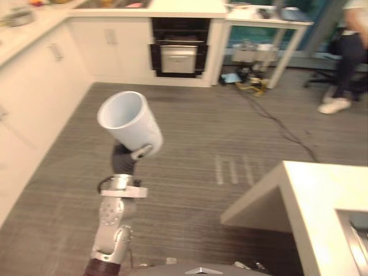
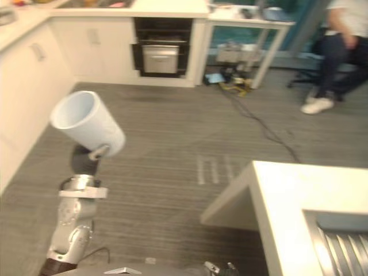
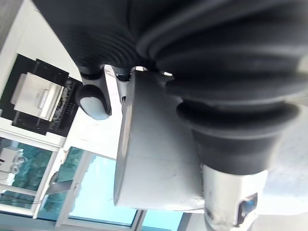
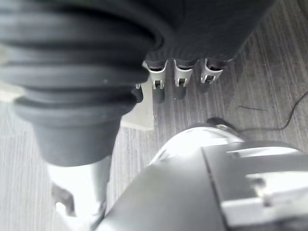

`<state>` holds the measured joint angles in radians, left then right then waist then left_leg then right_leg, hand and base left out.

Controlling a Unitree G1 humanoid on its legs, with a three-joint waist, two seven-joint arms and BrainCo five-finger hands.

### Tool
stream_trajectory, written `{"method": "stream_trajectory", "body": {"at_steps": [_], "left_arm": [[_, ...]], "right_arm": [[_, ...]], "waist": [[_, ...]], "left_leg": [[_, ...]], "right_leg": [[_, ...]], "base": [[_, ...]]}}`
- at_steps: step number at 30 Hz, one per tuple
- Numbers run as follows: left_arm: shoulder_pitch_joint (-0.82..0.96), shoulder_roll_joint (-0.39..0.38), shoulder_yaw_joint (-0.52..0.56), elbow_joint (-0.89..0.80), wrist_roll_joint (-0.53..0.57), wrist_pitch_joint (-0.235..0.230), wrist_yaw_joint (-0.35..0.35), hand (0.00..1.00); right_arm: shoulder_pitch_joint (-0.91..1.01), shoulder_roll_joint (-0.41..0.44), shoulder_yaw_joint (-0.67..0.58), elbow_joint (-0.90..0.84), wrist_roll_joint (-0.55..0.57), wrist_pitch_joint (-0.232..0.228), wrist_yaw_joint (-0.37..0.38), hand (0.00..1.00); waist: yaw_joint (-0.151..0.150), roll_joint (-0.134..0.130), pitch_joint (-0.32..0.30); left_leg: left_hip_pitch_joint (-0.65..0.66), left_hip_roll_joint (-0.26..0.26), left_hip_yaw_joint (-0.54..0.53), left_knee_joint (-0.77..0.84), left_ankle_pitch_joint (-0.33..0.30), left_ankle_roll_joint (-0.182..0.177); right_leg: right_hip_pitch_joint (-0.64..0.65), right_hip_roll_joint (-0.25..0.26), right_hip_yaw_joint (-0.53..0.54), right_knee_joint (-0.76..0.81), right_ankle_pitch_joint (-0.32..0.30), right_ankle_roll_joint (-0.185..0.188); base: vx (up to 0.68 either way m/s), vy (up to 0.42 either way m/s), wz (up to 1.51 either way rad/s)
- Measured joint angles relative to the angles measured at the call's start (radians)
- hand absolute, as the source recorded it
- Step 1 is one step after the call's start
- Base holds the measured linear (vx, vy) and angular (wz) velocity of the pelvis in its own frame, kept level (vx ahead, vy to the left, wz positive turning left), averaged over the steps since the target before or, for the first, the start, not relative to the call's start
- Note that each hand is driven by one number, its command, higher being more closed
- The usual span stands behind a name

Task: Walk over to the sink, pick up the cup, carry it to the dishwasher, place the cup inside the dishwasher, then close the dishwasher door

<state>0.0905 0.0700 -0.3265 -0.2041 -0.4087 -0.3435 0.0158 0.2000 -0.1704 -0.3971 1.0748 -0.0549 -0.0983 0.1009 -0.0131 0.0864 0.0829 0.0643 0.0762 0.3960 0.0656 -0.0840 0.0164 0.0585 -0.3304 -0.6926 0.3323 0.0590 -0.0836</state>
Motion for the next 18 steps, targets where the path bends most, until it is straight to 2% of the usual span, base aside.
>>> {"method": "stream_trajectory", "body": {"at_steps": [1,2,3,4,5,6,7,8,9,11,15,16,18], "left_arm": [[-0.029,0.004,-0.048,0.036,0.001,-0.008,-0.003,1.00],[-0.047,0.004,-0.068,0.062,0.001,-0.014,-0.005,1.00],[-0.085,-0.003,-0.084,0.119,0.001,-0.017,-0.005,1.00],[-0.112,0.000,-0.088,0.173,0.001,-0.023,-0.002,1.00],[-0.113,0.019,-0.087,0.199,0.002,-0.023,0.010,1.00],[-0.111,0.035,-0.087,0.200,0.004,-0.023,0.016,1.00],[-0.110,0.049,-0.086,0.202,0.010,-0.024,0.020,1.00],[-0.088,0.053,-0.089,0.219,0.022,-0.019,0.025,1.00],[-0.081,0.051,-0.094,0.218,0.024,-0.018,0.023,1.00],[-0.077,0.042,-0.106,0.214,0.043,-0.010,0.024,1.00],[-0.071,0.049,-0.094,0.181,0.052,-0.002,0.023,1.00],[-0.019,0.119,-0.030,0.151,0.048,0.000,0.002,1.00],[-0.019,0.120,-0.030,0.157,0.048,0.000,0.003,1.00]], "right_arm": [[0.010,0.019,-0.019,0.001,0.016,-0.005,0.002,0.00],[0.014,0.033,-0.019,0.001,0.024,-0.007,0.003,0.00],[0.021,0.055,-0.019,0.000,0.044,-0.010,0.004,0.00],[0.021,0.062,-0.014,-0.001,0.052,-0.013,0.005,0.00],[0.022,0.074,-0.012,0.001,0.050,-0.020,0.005,0.00],[0.023,0.084,-0.008,0.002,0.049,-0.027,0.005,0.00],[0.023,0.093,-0.008,0.003,0.049,-0.030,0.006,0.00],[0.025,0.087,-0.007,0.001,0.048,-0.041,0.008,0.00],[0.023,0.080,-0.006,0.001,0.047,-0.051,0.008,0.00],[0.020,0.054,0.034,-0.002,0.047,-0.056,0.007,0.00],[0.000,0.047,0.097,-0.003,0.048,-0.049,0.008,0.00],[-0.046,0.065,0.237,0.001,0.049,-0.024,0.025,0.00],[-0.050,0.066,0.237,0.001,0.049,-0.024,0.025,0.00]], "waist": [[-0.018,0.005,0.001],[-0.024,0.013,-0.003],[-0.033,0.001,0.009],[-0.036,-0.022,0.024],[-0.036,-0.060,0.033],[-0.035,-0.091,0.034],[-0.033,-0.123,0.036],[-0.028,-0.114,0.030],[-0.028,-0.113,0.031],[-0.030,-0.082,0.021],[-0.024,-0.086,0.013],[-0.047,-0.156,-0.008],[-0.047,-0.157,-0.009]], "left_leg": [[-0.017,0.002,-0.090,0.003,0.013,0.010],[-0.026,0.003,-0.135,0.000,0.023,0.010],[-0.033,0.004,-0.208,-0.011,0.046,0.006],[-0.031,0.000,-0.263,-0.015,0.059,-0.004],[-0.022,-0.011,-0.298,-0.016,0.068,-0.019],[-0.018,-0.028,-0.307,-0.021,0.072,-0.029],[-0.008,-0.047,-0.316,-0.035,0.079,-0.037],[0.032,-0.028,-0.316,-0.102,0.110,-0.061],[0.045,-0.021,-0.319,-0.129,0.122,-0.064],[0.051,-0.001,-0.334,-0.151,0.136,-0.070],[0.057,0.004,-0.345,-0.151,0.133,-0.076],[0.059,-0.101,-0.290,-0.153,0.134,-0.007],[0.059,-0.102,-0.290,-0.153,0.132,-0.011]], "right_leg": [[-0.022,0.055,0.234,0.003,-0.113,0.080],[-0.021,0.102,0.331,-0.026,-0.168,0.102],[-0.021,0.185,0.488,-0.075,-0.230,0.116],[-0.026,0.236,0.578,-0.117,-0.233,0.116],[-0.032,0.256,0.634,-0.162,-0.201,0.117],[-0.042,0.251,0.661,-0.175,-0.153,0.126],[-0.052,0.241,0.675,-0.163,-0.159,0.158],[-0.052,0.252,0.651,-0.148,-0.175,0.162],[-0.051,0.259,0.644,-0.153,-0.179,0.156],[-0.018,0.278,0.619,-0.198,-0.169,0.151],[0.018,0.283,0.599,-0.247,-0.146,0.148],[0.079,0.189,0.595,-0.356,-0.072,0.201],[0.079,0.189,0.594,-0.359,-0.073,0.200]], "base": [[0.05,-0.042,2.04],[0.02,-0.142,2.13],[-0.03,-0.163,1.89],[-0.05,-0.191,1.83],[-0.04,-0.160,1.15],[-0.03,-0.137,0.67],[0.00,-0.213,0.37],[0.00,-0.209,0.25],[-0.02,-0.225,0.24],[-0.02,-0.117,0.23],[0.01,-0.040,0.11],[0.00,0.000,0.00],[0.04,-0.020,-0.01]]}}
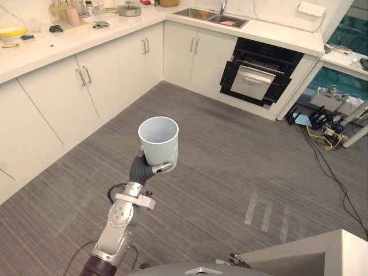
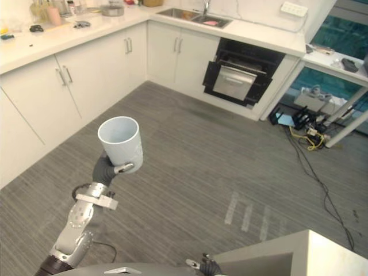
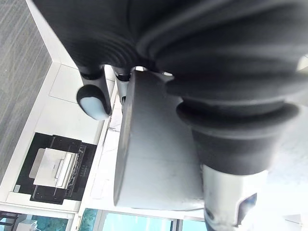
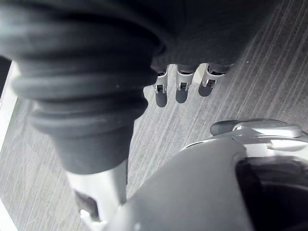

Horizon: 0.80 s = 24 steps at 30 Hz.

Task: Walk over to the sink, pick up the cup, carry it to the dishwasher, place the cup inside the dishwasher, then close the dishwasher door

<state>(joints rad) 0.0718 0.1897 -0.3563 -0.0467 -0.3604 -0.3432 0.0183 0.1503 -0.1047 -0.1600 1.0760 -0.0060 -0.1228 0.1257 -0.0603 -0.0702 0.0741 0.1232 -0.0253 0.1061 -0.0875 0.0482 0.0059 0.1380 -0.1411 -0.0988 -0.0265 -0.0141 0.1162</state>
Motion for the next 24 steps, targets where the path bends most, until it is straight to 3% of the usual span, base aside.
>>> {"method": "stream_trajectory", "body": {"at_steps": [9,14,15,17,19,21,22,24], "left_arm": [[-0.002,-0.006,0.010,0.031,-0.009,-0.007,0.006,1.00],[0.023,-0.039,0.067,0.070,-0.010,-0.037,0.040,1.00],[0.045,-0.051,0.092,0.068,-0.011,-0.050,0.047,1.00],[0.071,-0.054,0.114,0.048,-0.011,-0.068,0.053,1.00],[0.123,-0.072,0.131,-0.013,-0.012,-0.072,0.057,1.00],[0.143,-0.101,0.137,-0.030,-0.030,-0.072,0.054,1.00],[0.150,-0.115,0.145,-0.030,-0.031,-0.072,0.044,1.00],[0.149,-0.121,0.157,-0.031,-0.032,-0.072,0.015,1.00]], "right_arm": [[0.010,0.005,-0.023,0.001,0.022,-0.007,0.028,0.00],[0.042,0.015,-0.060,0.002,0.092,-0.031,0.055,0.00],[0.044,0.016,-0.070,0.006,0.103,-0.035,0.072,0.00],[0.039,0.018,-0.099,0.014,0.111,-0.039,0.090,0.00],[0.044,0.010,-0.099,0.001,0.117,-0.038,0.091,0.00],[0.043,-0.008,-0.103,0.003,0.115,-0.029,0.093,0.00],[0.027,-0.007,-0.120,0.004,0.112,-0.026,0.095,0.00],[0.012,-0.025,-0.133,0.006,0.112,-0.027,0.095,0.00]], "waist": [[-0.027,0.007,0.000],[-0.022,0.010,-0.004],[-0.023,0.018,-0.010],[-0.007,0.014,-0.008],[0.021,0.042,0.020],[0.032,0.055,0.043],[0.043,0.046,0.061],[0.050,0.063,0.072]], "left_leg": [[0.005,0.001,0.004,0.000,-0.002,0.000],[0.015,0.009,0.005,0.004,-0.028,0.002],[-0.005,0.015,0.006,0.041,-0.050,-0.003],[-0.105,0.041,0.008,0.243,-0.157,-0.029],[-0.247,0.119,0.032,0.631,-0.251,-0.091],[-0.351,0.171,0.046,0.867,-0.201,-0.128],[-0.376,0.175,0.063,0.902,-0.232,-0.118],[-0.391,0.164,0.071,0.788,-0.291,-0.089]], "right_leg": [[-0.005,0.005,0.000,0.006,-0.011,-0.015],[0.008,0.010,0.003,0.011,-0.023,-0.029],[-0.004,0.012,0.005,0.043,-0.043,-0.035],[-0.040,0.018,0.005,0.113,-0.088,-0.035],[-0.048,0.045,0.000,0.191,-0.140,-0.046],[-0.009,0.053,-0.016,0.200,-0.166,-0.052],[0.026,0.037,-0.022,0.192,-0.174,-0.048],[0.054,0.016,-0.026,0.184,-0.187,-0.031]], "base": [[0.00,0.000,0.00],[0.00,-0.016,-0.04],[0.03,-0.035,0.02],[0.05,-0.031,-0.01],[0.04,-0.011,0.01],[0.07,-0.025,0.26],[0.12,0.006,0.27],[0.14,0.062,0.17]]}}
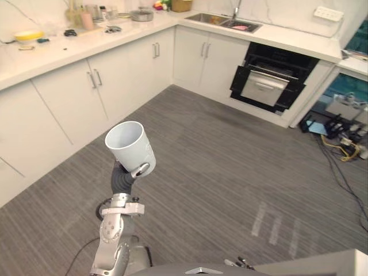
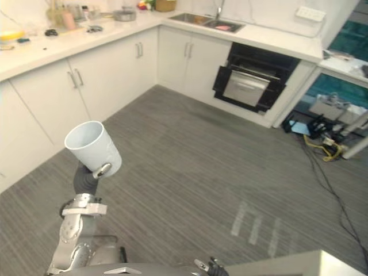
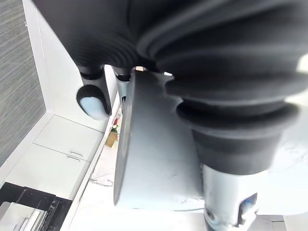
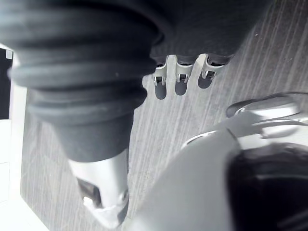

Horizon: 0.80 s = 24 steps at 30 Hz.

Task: Walk over to the sink, pick up the cup, carry it to the dishwasher, place the cup inside the dishwasher, then close the dishwasher door

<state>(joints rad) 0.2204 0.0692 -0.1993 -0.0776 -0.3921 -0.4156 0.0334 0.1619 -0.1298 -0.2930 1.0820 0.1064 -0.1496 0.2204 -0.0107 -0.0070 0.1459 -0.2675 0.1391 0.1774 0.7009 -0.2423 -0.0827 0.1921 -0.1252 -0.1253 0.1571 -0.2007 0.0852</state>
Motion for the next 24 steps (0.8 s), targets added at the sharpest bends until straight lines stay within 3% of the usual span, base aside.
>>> {"method": "stream_trajectory", "body": {"at_steps": [1,2,3,4,5,6,7,8,9,11,12,13,14,15,16,17,18,19,20,22,23,24], "left_arm": [[0.000,0.001,0.006,0.000,0.000,0.000,-0.010,1.00],[0.000,-0.001,0.013,-0.005,0.000,0.000,-0.021,1.00],[0.001,-0.008,0.019,-0.017,0.000,0.001,-0.026,1.00],[0.003,-0.014,0.027,-0.019,0.000,0.001,-0.030,1.00],[-0.004,-0.031,0.054,-0.019,-0.001,0.003,-0.034,1.00],[-0.001,-0.040,0.085,-0.020,-0.010,0.002,-0.037,1.00],[0.003,-0.039,0.094,-0.022,-0.019,0.002,-0.038,1.00],[0.012,-0.033,0.104,-0.022,-0.022,0.005,-0.041,1.00],[0.011,-0.011,0.105,-0.021,-0.027,0.015,-0.051,1.00],[-0.007,0.004,0.106,-0.021,-0.040,0.022,-0.076,1.00],[-0.017,0.017,0.106,-0.021,-0.041,0.038,-0.094,1.00],[-0.019,0.028,0.097,-0.024,-0.041,0.053,-0.098,1.00],[-0.019,0.036,0.082,-0.025,-0.040,0.063,-0.100,1.00],[-0.021,0.041,0.030,-0.033,-0.037,0.085,-0.101,1.00],[-0.029,0.038,-0.002,-0.037,-0.034,0.088,-0.101,1.00],[-0.040,0.040,-0.011,-0.039,-0.033,0.089,-0.101,1.00],[-0.075,0.045,-0.022,-0.038,-0.018,0.092,-0.100,1.00],[-0.116,0.045,-0.039,-0.034,-0.016,0.094,-0.099,1.00],[-0.137,0.045,-0.045,-0.028,-0.016,0.096,-0.100,1.00],[-0.187,0.036,-0.094,-0.020,-0.014,0.117,-0.105,1.00],[-0.191,0.030,-0.102,-0.018,-0.011,0.126,-0.105,1.00],[-0.191,0.021,-0.119,-0.018,-0.008,0.137,-0.106,1.00]], "right_arm": [[-0.008,-0.005,-0.004,0.003,0.000,0.000,0.000,0.00],[-0.017,-0.015,-0.005,0.004,0.000,-0.003,0.002,0.00],[-0.019,-0.025,-0.006,0.004,0.000,-0.008,0.009,0.00],[-0.014,-0.028,-0.006,0.004,-0.001,-0.011,0.012,0.00],[-0.027,-0.014,-0.005,0.015,-0.006,-0.018,0.018,0.00],[-0.031,0.003,-0.004,0.023,-0.017,-0.024,0.020,0.00],[-0.031,0.003,-0.005,0.032,-0.019,-0.023,0.020,0.00],[-0.026,0.004,-0.005,0.038,-0.024,-0.018,0.016,0.00],[-0.009,0.014,-0.007,0.039,-0.026,-0.015,0.015,0.00],[0.007,0.025,-0.015,0.039,-0.028,-0.016,0.015,0.00],[0.021,0.043,-0.036,0.038,-0.022,-0.023,0.016,0.00],[0.023,0.049,-0.043,0.036,-0.017,-0.024,0.018,0.00],[0.024,0.050,-0.049,0.033,-0.015,-0.025,0.018,0.00],[0.048,0.047,-0.074,0.033,-0.014,-0.043,0.015,0.00],[0.052,0.048,-0.087,0.027,-0.011,-0.064,0.016,0.00],[0.053,0.052,-0.093,0.015,-0.009,-0.075,0.017,0.00],[0.055,0.072,-0.100,-0.013,0.002,-0.092,0.014,0.00],[0.056,0.092,-0.112,-0.021,0.016,-0.103,0.010,0.00],[0.062,0.100,-0.113,-0.031,0.024,-0.108,0.007,0.00],[0.100,0.128,-0.114,-0.091,0.027,-0.111,-0.021,0.00],[0.110,0.127,-0.114,-0.097,0.031,-0.111,-0.026,0.00],[0.120,0.124,-0.112,-0.117,0.046,-0.110,-0.032,0.00]], "waist": [[0.000,0.001,0.001],[0.003,0.001,0.001],[0.006,0.006,0.005],[0.013,0.006,0.005],[0.023,0.017,0.024],[0.036,0.018,0.030],[0.054,0.018,0.031],[0.063,0.003,0.030],[0.059,-0.031,0.014],[0.054,-0.052,-0.003],[0.048,-0.063,-0.009],[0.047,-0.090,-0.015],[0.047,-0.105,-0.025],[0.038,-0.076,-0.034],[0.020,-0.046,-0.036],[0.009,-0.028,-0.038],[-0.014,-0.027,-0.035],[-0.030,-0.029,-0.027],[-0.032,-0.031,-0.023],[-0.051,-0.022,-0.013],[-0.055,-0.012,-0.006],[-0.055,0.011,0.004]], "left_leg": [[-0.003,-0.015,-0.003,-0.063,0.006,0.005],[-0.005,-0.050,-0.022,-0.225,0.057,0.013],[0.007,-0.068,-0.051,-0.350,0.174,0.000],[0.027,-0.075,-0.046,-0.362,0.221,-0.002],[0.022,-0.074,-0.046,-0.290,0.157,0.007],[-0.009,-0.075,-0.085,-0.188,0.073,0.004],[-0.015,-0.085,-0.102,-0.151,0.052,0.023],[-0.006,-0.107,-0.108,-0.115,0.021,0.078],[0.015,-0.138,-0.086,-0.135,0.010,0.095],[0.027,-0.151,-0.060,-0.144,-0.006,0.139],[0.066,-0.169,-0.034,-0.156,-0.029,0.158],[0.110,-0.191,-0.021,-0.181,-0.038,0.159],[0.142,-0.209,-0.017,-0.211,-0.038,0.161],[0.224,-0.222,-0.022,-0.308,-0.028,0.175],[0.269,-0.220,-0.047,-0.366,-0.006,0.184],[0.293,-0.219,-0.057,-0.402,0.006,0.190],[0.336,-0.219,-0.076,-0.468,0.021,0.192],[0.377,-0.218,-0.097,-0.519,0.028,0.189],[0.399,-0.217,-0.107,-0.535,0.028,0.188],[0.475,-0.196,-0.159,-0.548,0.000,0.174],[0.499,-0.181,-0.173,-0.541,-0.013,0.170],[0.537,-0.145,-0.190,-0.519,-0.046,0.158]], "right_leg": [[0.004,-0.015,0.000,-0.001,-0.007,0.011],[0.013,-0.046,0.000,-0.006,-0.019,0.031],[0.034,-0.062,0.008,-0.023,-0.031,0.050],[0.051,-0.068,0.014,-0.045,-0.038,0.059],[0.076,-0.048,0.014,-0.013,-0.045,0.070],[0.058,-0.020,0.016,0.066,-0.057,0.051],[0.050,-0.016,0.015,0.089,-0.067,0.039],[0.051,-0.032,0.042,0.117,-0.075,0.042],[0.036,-0.066,0.065,0.160,-0.086,0.058],[-0.047,-0.096,0.080,0.380,-0.111,0.109],[-0.132,-0.116,0.081,0.668,-0.064,0.167],[-0.151,-0.129,0.061,0.733,0.081,0.163],[-0.146,-0.154,0.035,0.742,0.115,0.129],[-0.176,-0.162,0.033,0.781,0.305,0.069],[-0.215,-0.145,0.033,0.837,0.285,0.074],[-0.252,-0.128,0.030,0.877,0.204,0.069],[-0.334,-0.092,0.007,0.914,0.065,0.030],[-0.401,-0.063,-0.041,0.881,-0.010,0.008],[-0.433,-0.051,-0.064,0.846,-0.036,-0.002],[-0.511,-0.011,-0.090,0.599,-0.062,-0.026],[-0.512,0.003,-0.082,0.512,-0.047,-0.031],[-0.512,0.032,-0.052,0.335,0.016,-0.034]], "base": [[0.16,0.149,0.08],[0.18,0.216,0.02],[0.26,0.311,-0.05],[0.32,0.255,-0.19],[0.35,0.187,-0.32],[0.28,0.079,-0.45],[0.21,0.099,-0.52],[0.27,0.196,-0.45],[0.27,0.193,-0.29],[0.26,0.109,-0.13],[0.36,0.077,-0.27],[0.38,0.086,-0.32],[0.39,0.113,-0.34],[0.36,0.122,-0.17],[0.35,0.120,-0.08],[0.34,0.092,0.13],[0.33,0.033,0.28],[0.34,0.001,0.36],[0.37,-0.045,0.51],[0.45,-0.077,0.79],[0.50,-0.106,0.90],[0.52,-0.125,0.80]]}}
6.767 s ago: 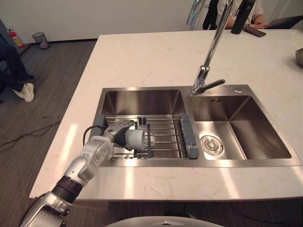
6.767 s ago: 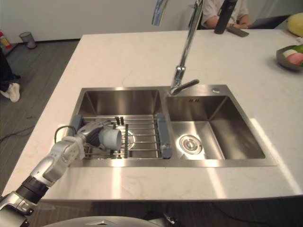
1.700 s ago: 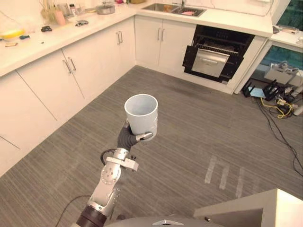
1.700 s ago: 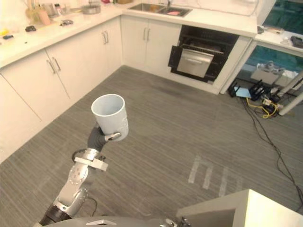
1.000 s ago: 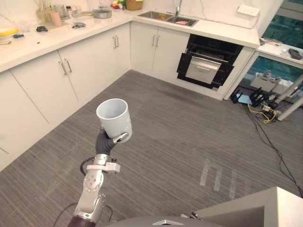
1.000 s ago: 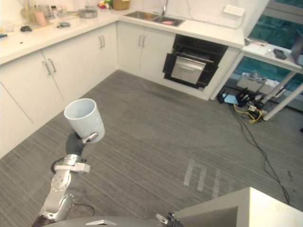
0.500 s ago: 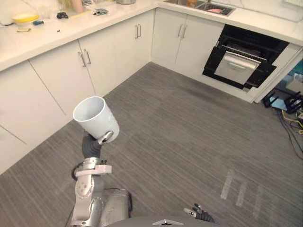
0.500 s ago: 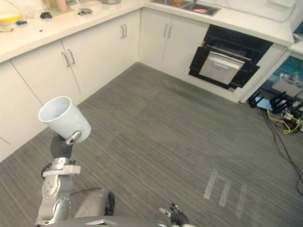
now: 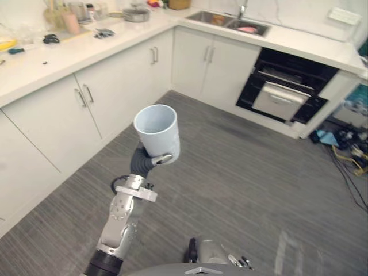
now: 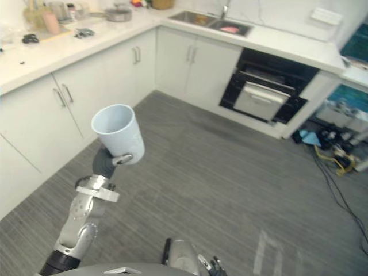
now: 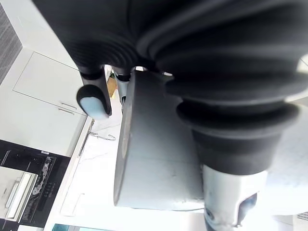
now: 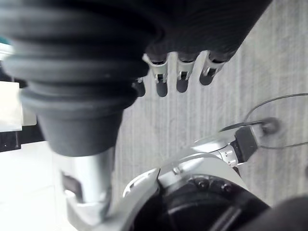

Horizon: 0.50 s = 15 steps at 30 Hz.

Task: Walk over to the sink, pick up the cup, carry it to the dishwasher, place the cup inside the dishwasher, then close the dishwasher door

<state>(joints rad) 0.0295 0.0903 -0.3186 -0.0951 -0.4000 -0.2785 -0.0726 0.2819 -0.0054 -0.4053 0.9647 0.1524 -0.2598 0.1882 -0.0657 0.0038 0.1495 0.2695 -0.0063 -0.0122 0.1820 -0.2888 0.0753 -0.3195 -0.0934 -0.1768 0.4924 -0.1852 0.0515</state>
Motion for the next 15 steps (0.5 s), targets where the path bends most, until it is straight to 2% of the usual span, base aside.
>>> {"method": "stream_trajectory", "body": {"at_steps": [1,2,3,4,5,7,8,9,10,11,13,14,15], "left_arm": [[0.001,-0.004,-0.010,-0.001,0.000,0.000,-0.009,1.00],[0.002,-0.004,-0.010,-0.002,0.000,0.000,-0.018,1.00],[0.013,-0.002,-0.004,-0.005,0.000,-0.007,-0.029,1.00],[0.024,0.000,0.003,-0.006,0.000,-0.010,-0.033,1.00],[0.049,-0.002,0.007,-0.002,0.000,-0.014,-0.043,1.00],[0.084,-0.022,-0.011,-0.009,0.001,-0.015,-0.066,1.00],[0.092,-0.037,-0.019,-0.015,0.003,-0.018,-0.076,1.00],[0.092,-0.058,-0.019,-0.016,0.010,-0.018,-0.080,1.00],[0.092,-0.070,-0.017,-0.016,0.011,-0.018,-0.082,1.00],[0.093,-0.095,-0.019,-0.016,0.021,-0.017,-0.085,1.00],[0.097,-0.116,-0.018,-0.017,0.041,-0.017,-0.085,1.00],[0.102,-0.114,-0.016,-0.017,0.044,-0.017,-0.087,1.00],[0.109,-0.095,-0.015,-0.022,0.043,-0.017,-0.088,1.00]], "right_arm": [[0.011,-0.001,0.003,-0.016,0.008,-0.003,-0.004,0.00],[0.014,-0.001,0.011,-0.016,0.010,-0.002,-0.008,0.00],[0.027,-0.001,0.033,-0.017,0.012,0.001,-0.018,0.00],[0.030,0.000,0.046,-0.018,0.013,0.002,-0.019,0.00],[0.025,-0.003,0.051,-0.020,0.019,0.008,-0.018,0.00],[0.032,-0.024,0.044,-0.061,0.024,0.012,-0.012,0.00],[0.030,-0.045,0.047,-0.087,0.016,0.024,-0.011,0.00],[0.030,-0.058,0.043,-0.099,0.006,0.026,-0.004,0.00],[0.034,-0.064,0.041,-0.102,0.004,0.028,-0.001,0.00],[0.043,-0.062,0.049,-0.126,0.003,0.027,-0.001,0.00],[0.047,-0.063,0.050,-0.126,0.003,0.021,-0.005,0.00],[0.045,-0.065,0.053,-0.126,0.007,0.016,-0.007,0.00],[0.042,-0.065,0.072,-0.125,0.014,0.004,-0.017,0.00]], "waist": [[0.001,0.013,0.005],[0.004,0.008,0.003],[0.010,-0.010,0.000],[0.008,-0.024,-0.006],[0.004,-0.024,-0.012],[-0.002,0.030,-0.019],[0.000,0.066,-0.023],[-0.002,0.088,-0.020],[-0.003,0.089,-0.018],[-0.003,0.104,-0.018],[0.008,0.100,-0.010],[0.019,0.088,-0.009],[0.040,0.069,-0.018]], "left_leg": [[0.031,0.031,0.000,0.028,-0.042,-0.021],[0.047,0.039,0.006,0.039,-0.060,-0.033],[0.081,0.050,0.023,0.068,-0.100,-0.063],[0.095,0.052,0.026,0.087,-0.120,-0.074],[0.116,0.069,0.038,0.136,-0.137,-0.082],[0.105,0.133,0.052,0.264,-0.116,-0.099],[0.065,0.168,0.059,0.384,-0.048,-0.113],[0.001,0.202,0.062,0.543,0.099,-0.147],[-0.047,0.219,0.059,0.630,0.221,-0.164],[-0.176,0.262,0.042,0.842,0.434,-0.199],[-0.319,0.278,0.053,1.038,0.348,-0.156],[-0.386,0.271,0.073,1.075,0.282,-0.124],[-0.471,0.243,0.119,1.001,0.183,-0.106]], "right_leg": [[-0.003,0.016,0.028,-0.125,0.067,0.017],[-0.009,0.016,0.039,-0.168,0.093,0.027],[-0.018,0.012,0.063,-0.206,0.119,0.013],[-0.017,0.012,0.072,-0.203,0.115,-0.005],[-0.032,0.024,0.087,-0.117,0.235,-0.034],[-0.030,0.063,0.050,-0.014,0.187,-0.035],[-0.025,0.098,0.046,0.029,0.125,-0.051],[0.008,0.130,0.045,0.039,0.074,-0.062],[0.034,0.143,0.048,0.033,0.049,-0.067],[0.118,0.177,0.053,-0.021,0.015,-0.099],[0.225,0.200,0.061,-0.094,-0.002,-0.118],[0.287,0.204,0.074,-0.142,-0.009,-0.130],[0.366,0.205,0.109,-0.216,-0.013,-0.138]], "base": [[0.53,-0.137,0.74],[0.68,-0.208,0.58],[0.47,-0.152,0.36],[0.76,-0.307,0.33],[0.66,-0.318,0.24],[0.71,-0.324,-0.01],[0.63,-0.252,-0.34],[0.62,-0.243,-0.34],[0.73,-0.242,-0.17],[0.59,-0.167,-0.06],[0.52,-0.153,-0.11],[0.56,-0.185,-0.45],[0.56,-0.175,-0.58]]}}
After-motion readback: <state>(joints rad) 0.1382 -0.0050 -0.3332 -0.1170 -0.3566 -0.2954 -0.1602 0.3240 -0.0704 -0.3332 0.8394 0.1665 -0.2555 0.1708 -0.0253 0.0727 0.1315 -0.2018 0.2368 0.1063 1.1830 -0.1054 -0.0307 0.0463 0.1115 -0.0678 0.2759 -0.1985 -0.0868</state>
